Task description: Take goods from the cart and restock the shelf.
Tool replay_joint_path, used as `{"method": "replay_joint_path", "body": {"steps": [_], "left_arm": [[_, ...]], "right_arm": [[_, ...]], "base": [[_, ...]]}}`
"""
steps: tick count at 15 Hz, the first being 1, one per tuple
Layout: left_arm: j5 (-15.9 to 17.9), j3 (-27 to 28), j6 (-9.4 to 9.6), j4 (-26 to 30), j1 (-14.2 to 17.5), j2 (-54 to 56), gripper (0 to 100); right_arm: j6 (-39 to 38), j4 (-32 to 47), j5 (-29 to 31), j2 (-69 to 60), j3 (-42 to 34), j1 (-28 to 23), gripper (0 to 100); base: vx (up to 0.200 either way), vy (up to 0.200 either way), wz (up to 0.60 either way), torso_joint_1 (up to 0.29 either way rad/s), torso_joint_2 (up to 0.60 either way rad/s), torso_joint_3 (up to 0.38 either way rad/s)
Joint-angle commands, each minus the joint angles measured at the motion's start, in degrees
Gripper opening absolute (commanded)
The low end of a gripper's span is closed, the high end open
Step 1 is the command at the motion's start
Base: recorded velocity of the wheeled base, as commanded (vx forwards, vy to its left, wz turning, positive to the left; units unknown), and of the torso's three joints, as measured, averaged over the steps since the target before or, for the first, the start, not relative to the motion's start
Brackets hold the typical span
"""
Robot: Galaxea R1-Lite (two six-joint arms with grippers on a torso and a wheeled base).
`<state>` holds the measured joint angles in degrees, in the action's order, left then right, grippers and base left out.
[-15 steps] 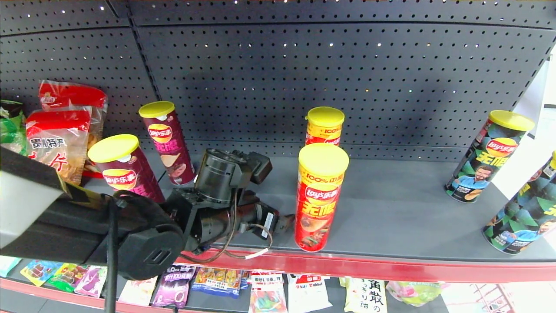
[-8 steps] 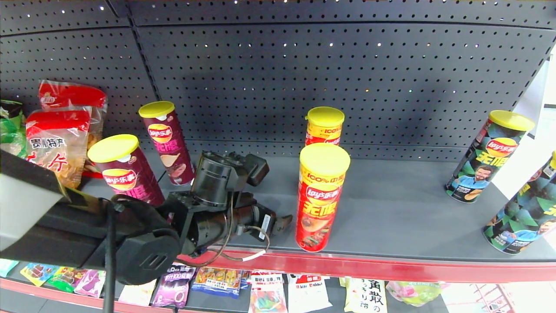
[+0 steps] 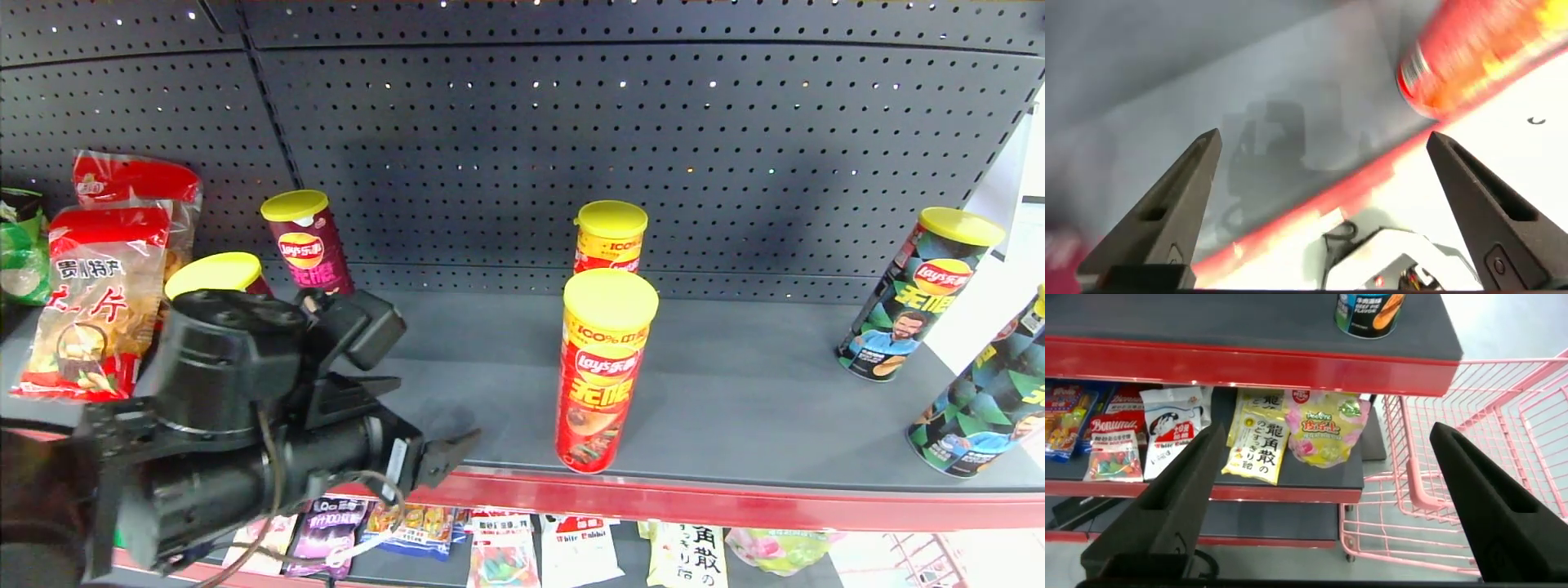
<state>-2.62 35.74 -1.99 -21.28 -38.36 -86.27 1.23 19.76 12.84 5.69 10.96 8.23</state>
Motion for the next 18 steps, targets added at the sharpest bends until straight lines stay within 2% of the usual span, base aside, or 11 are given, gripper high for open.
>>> {"method": "replay_joint_path", "body": {"steps": [1, 4, 6, 7, 9, 11, 12, 14, 15, 16, 18], "left_arm": [[-0.1, -6.6, -0.03, 6.6, 0.0, 18.0, 100], [-0.2, -6.9, -0.03, 23.5, 0.1, 34.7, 100], [-3.1, -6.7, -0.12, 33.2, 0.4, 44.8, 100], [-7.2, -6.8, -0.30, 40.2, 2.8, 52.0, 100], [-8.6, -6.4, -0.30, 49.1, 8.9, 60.9, 100], [-8.4, -7.5, -0.47, 56.5, 21.8, 67.1, 100], [-8.2, -9.4, -0.47, 56.4, 25.8, 69.2, 100], [-8.1, -13.1, -1.35, 55.8, 30.5, 75.1, 100], [-7.0, -16.6, -1.35, 55.2, 30.8, 80.4, 100], [-6.7, -20.8, -1.88, 51.3, 30.8, 81.1, 100], [-2.8, -29.9, -2.23, 30.5, 30.8, 81.0, 100]], "right_arm": [[0.3, -1.4, -1.3, 0.1, -0.4, 0.0, 100], [2.5, -3.7, -3.2, 0.1, -1.8, 0.6, 100], [2.7, -4.0, -7.1, 0.1, -1.2, 0.5, 100], [2.5, -3.9, -7.4, 0.1, -0.8, 0.5, 100], [1.1, -3.3, -7.0, 0.2, -0.8, -1.5, 100], [1.0, -3.2, -7.1, 2.0, -0.5, -10.7, 100], [1.1, -3.3, -7.5, 0.6, -1.3, -14.4, 100], [0.6, -4.4, -8.2, 0.0, -2.5, -14.6, 100], [1.0, -7.5, -10.4, 0.0, -3.9, -14.7, 100], [1.1, -13.3, -15.5, 0.0, -6.5, -14.6, 100], [1.6, -16.2, -19.7, 0.9, -7.7, -14.4, 100]], "base": [[0.000, 0.000, 0.00, 0.000, 0.00, 0.000], [0.000, 0.000, 0.00, 0.000, 0.00, 0.000], [0.000, 0.000, 0.00, 0.000, 0.00, 0.000], [0.000, 0.000, 0.00, 0.000, 0.00, 0.000], [0.000, 0.000, 0.00, 0.000, 0.00, 0.000], [0.000, 0.000, 0.00, 0.000, 0.00, 0.000], [0.000, 0.000, 0.00, 0.000, 0.00, 0.000], [0.000, 0.000, 0.00, 0.000, 0.00, 0.000], [0.000, 0.000, 0.00, 0.000, 0.00, 0.000], [0.000, 0.000, 0.00, 0.000, 0.00, 0.000], [0.000, 0.000, 0.00, 0.000, 0.00, 0.000]]}}
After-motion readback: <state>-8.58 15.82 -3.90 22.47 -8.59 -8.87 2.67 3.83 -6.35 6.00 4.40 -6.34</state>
